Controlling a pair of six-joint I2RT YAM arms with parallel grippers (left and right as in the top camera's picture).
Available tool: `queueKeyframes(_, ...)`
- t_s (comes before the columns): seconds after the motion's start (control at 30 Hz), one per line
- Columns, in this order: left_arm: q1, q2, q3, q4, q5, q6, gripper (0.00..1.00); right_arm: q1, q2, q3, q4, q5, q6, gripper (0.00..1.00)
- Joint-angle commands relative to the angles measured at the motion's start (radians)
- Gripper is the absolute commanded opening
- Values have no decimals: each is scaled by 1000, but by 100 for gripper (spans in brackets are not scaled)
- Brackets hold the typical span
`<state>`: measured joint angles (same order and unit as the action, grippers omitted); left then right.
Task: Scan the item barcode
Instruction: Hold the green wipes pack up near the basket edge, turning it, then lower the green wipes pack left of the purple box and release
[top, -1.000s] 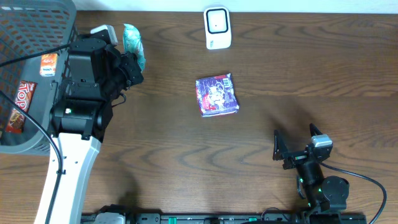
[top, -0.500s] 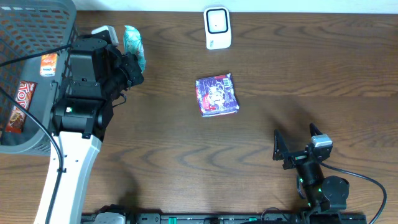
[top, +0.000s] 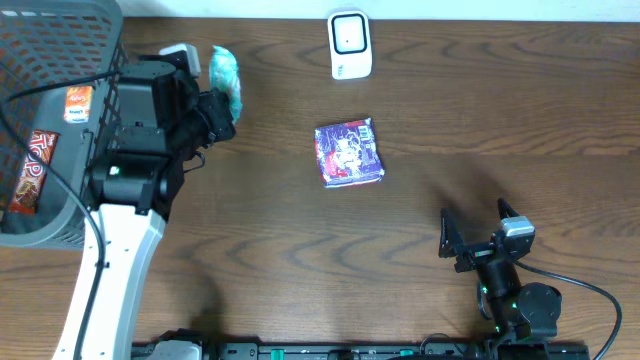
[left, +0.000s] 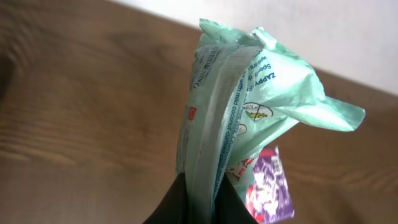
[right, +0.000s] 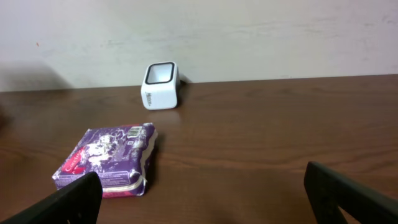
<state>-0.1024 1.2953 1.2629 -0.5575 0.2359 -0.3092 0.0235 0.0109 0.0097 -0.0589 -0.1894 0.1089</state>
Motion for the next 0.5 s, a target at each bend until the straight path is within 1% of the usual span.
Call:
queueKeyframes(0.0, -14, 55, 5, -20, 44, 33, 8, -5, -5, -4, -1, 0, -13, 99)
queueKeyframes(0.17, -67, 172, 5, -68, 44, 51, 8, -5, -5, -4, -1, 0, -13, 99)
queueKeyframes(0.23, -90, 226, 5, -71, 43, 51, 13, -5, -5, -4, -1, 0, -13, 99)
queueKeyframes(0.37, -132, 338, 5, -65, 24, 50, 14, -5, -5, -4, -1, 0, -13, 99)
queueKeyframes(0.4, -141, 366, 5, -64, 12, 50, 17, -5, -5, -4, -1, 0, -13, 99)
queueKeyframes(0.43, -148, 388, 5, -63, 3, 50, 24, -5, -5, -4, -1, 0, -13, 99)
queueKeyframes(0.47, -155, 413, 5, -64, -5, 50, 29, -5, -5, -4, -1, 0, -13, 99)
